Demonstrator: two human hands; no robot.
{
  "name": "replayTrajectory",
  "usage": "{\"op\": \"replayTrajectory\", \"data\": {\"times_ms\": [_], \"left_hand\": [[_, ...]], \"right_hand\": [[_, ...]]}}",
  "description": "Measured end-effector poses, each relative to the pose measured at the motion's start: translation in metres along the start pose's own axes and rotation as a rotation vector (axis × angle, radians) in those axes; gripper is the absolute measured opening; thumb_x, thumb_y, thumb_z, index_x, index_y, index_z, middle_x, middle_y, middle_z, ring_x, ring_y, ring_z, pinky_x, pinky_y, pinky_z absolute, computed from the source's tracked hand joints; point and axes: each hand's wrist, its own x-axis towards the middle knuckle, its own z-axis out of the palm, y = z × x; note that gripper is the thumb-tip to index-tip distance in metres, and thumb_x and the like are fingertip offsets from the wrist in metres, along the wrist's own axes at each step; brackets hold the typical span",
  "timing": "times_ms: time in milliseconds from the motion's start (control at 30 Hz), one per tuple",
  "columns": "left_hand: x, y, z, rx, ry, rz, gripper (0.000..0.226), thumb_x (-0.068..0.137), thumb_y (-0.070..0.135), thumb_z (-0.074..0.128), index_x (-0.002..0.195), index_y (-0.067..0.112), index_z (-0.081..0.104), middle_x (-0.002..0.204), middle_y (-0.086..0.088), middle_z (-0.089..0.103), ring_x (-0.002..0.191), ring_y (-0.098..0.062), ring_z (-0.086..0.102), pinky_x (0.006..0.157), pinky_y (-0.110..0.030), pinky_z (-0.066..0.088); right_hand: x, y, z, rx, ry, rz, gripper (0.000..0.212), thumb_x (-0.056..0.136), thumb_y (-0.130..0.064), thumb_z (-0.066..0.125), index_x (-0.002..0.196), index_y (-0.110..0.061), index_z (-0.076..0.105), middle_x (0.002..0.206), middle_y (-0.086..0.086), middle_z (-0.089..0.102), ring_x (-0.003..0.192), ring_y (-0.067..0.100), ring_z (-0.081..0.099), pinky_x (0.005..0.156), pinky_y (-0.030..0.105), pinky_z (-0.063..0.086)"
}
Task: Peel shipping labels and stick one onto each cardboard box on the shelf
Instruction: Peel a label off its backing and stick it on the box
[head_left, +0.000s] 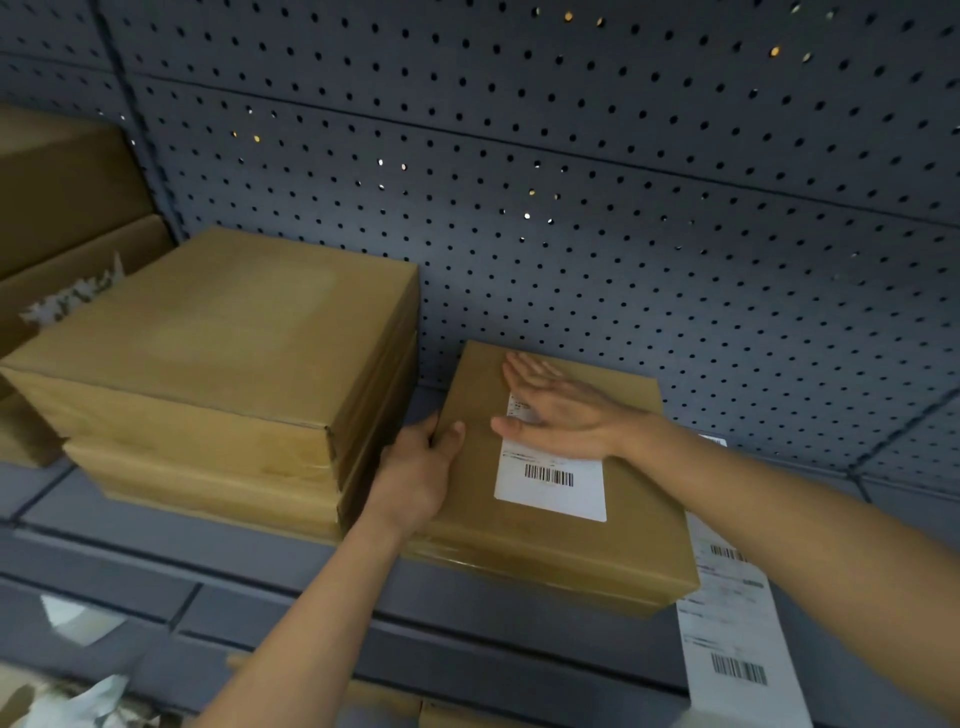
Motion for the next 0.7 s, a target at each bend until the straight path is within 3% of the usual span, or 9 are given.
{"op": "replayTrajectory", "data": {"times_ms": [100,367,600,700], "left_hand": [[0.000,0.001,0.001,0.019,0.005,-0.010,0.034,0.101,0.043,0.047,0.128,0.029,0.062,0.106,0.003,0.071,0.098,-0.016,0.067,0.094,-0.037,0.054],[0.000,0.004,0.002,0.038,0.021,-0.017,0.029,0.101,0.041,0.049,0.121,0.027,0.064,0.101,0.004,0.070,0.094,-0.015,0.065,0.092,-0.035,0.053],[-0.004,0.009,0.004,0.092,0.045,-0.014,0.039,0.102,0.041,0.047,0.133,0.020,0.059,0.101,0.007,0.064,0.094,-0.015,0.060,0.086,-0.029,0.044],[-0.007,0.011,0.004,0.090,0.051,-0.001,0.033,0.103,0.038,0.047,0.127,0.022,0.062,0.085,0.016,0.059,0.077,-0.002,0.054,0.074,-0.027,0.041]], "right_hand": [[-0.004,-0.006,0.005,-0.020,0.011,-0.005,0.111,0.078,-0.087,0.002,0.154,-0.008,-0.014,0.162,0.008,-0.022,0.148,0.015,-0.020,0.123,0.031,-0.006],[-0.066,-0.062,0.030,0.033,-0.002,-0.117,0.107,0.082,-0.086,0.023,0.154,-0.018,-0.020,0.159,-0.003,-0.030,0.143,0.006,-0.032,0.120,0.027,-0.014],[-0.088,-0.082,0.041,0.048,0.021,-0.109,0.108,0.082,-0.086,0.026,0.155,-0.018,-0.017,0.161,-0.003,-0.026,0.145,0.006,-0.029,0.122,0.030,-0.009],[-0.093,-0.088,0.042,0.063,0.035,-0.108,0.106,0.084,-0.084,0.025,0.155,-0.016,-0.014,0.162,-0.002,-0.023,0.146,0.006,-0.027,0.123,0.031,-0.008]]}}
